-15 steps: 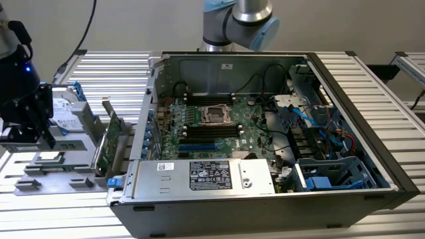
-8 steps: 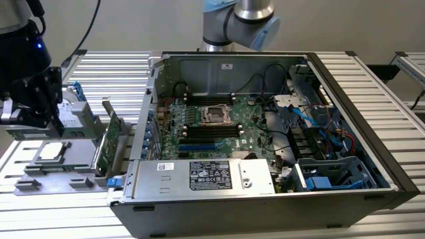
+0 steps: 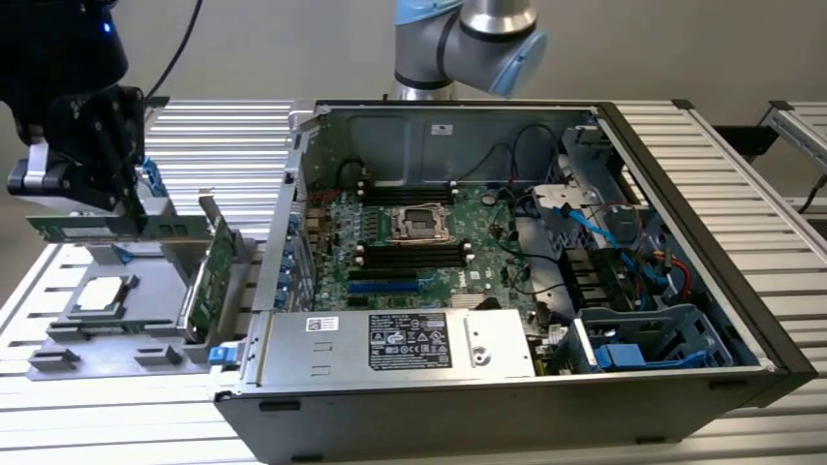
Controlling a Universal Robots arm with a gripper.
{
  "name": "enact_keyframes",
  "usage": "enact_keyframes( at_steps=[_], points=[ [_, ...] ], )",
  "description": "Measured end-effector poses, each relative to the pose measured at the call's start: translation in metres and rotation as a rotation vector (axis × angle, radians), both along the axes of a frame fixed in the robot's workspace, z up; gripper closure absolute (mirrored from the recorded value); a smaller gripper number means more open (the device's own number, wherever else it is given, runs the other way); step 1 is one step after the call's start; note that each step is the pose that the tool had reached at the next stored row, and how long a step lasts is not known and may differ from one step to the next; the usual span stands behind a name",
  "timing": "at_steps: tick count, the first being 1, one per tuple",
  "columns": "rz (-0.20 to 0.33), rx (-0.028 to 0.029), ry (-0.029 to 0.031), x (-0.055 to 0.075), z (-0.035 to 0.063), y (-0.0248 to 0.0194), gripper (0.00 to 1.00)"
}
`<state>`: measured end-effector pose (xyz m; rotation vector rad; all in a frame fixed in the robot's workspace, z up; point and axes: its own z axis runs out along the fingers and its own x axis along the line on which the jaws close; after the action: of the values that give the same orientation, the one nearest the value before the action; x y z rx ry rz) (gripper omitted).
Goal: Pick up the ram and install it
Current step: 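Pick up the ram and move it above insertion slot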
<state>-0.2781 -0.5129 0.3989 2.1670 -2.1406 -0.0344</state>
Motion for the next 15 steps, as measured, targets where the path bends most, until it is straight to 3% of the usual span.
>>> enact_keyframes(
  at_steps=[7, 15],
  points=[
    [0.000, -0.0001, 0.0115, 0.027, 0.0282, 0.0016, 0.87],
    [0.000, -0.0021, 0.0235, 0.058, 0.0425, 0.0028, 0.87]
  ],
)
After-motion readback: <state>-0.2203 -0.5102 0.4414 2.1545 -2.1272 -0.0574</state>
